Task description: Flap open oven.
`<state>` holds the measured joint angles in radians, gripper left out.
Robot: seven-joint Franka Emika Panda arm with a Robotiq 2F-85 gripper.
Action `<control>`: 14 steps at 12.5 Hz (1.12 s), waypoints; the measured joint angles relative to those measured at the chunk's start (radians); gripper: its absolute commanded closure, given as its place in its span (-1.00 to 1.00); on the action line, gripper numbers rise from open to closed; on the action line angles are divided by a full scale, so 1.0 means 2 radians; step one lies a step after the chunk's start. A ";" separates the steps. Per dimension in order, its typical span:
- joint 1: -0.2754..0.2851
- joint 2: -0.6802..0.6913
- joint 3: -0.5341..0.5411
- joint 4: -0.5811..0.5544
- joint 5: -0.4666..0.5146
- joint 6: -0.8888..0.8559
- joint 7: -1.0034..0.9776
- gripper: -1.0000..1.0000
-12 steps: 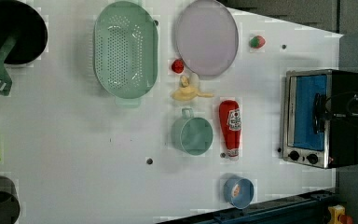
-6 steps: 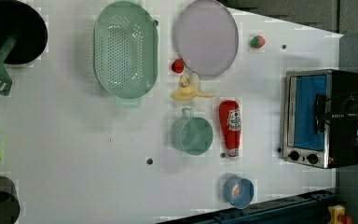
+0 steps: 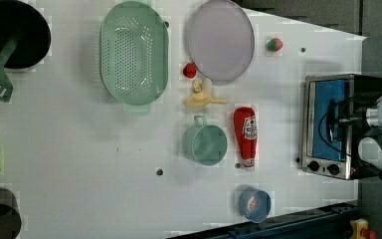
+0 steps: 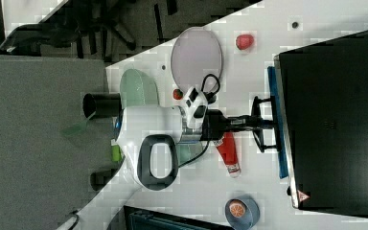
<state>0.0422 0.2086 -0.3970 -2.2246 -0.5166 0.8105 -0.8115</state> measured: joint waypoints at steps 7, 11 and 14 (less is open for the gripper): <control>0.033 0.044 0.053 -0.001 -0.071 -0.011 0.184 0.65; 0.061 0.110 0.067 0.000 -0.073 0.016 0.224 0.65; 0.071 0.131 0.067 -0.006 -0.076 0.024 0.231 0.65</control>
<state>0.1837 0.4712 -0.2632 -2.2363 -0.6680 0.8579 -0.3496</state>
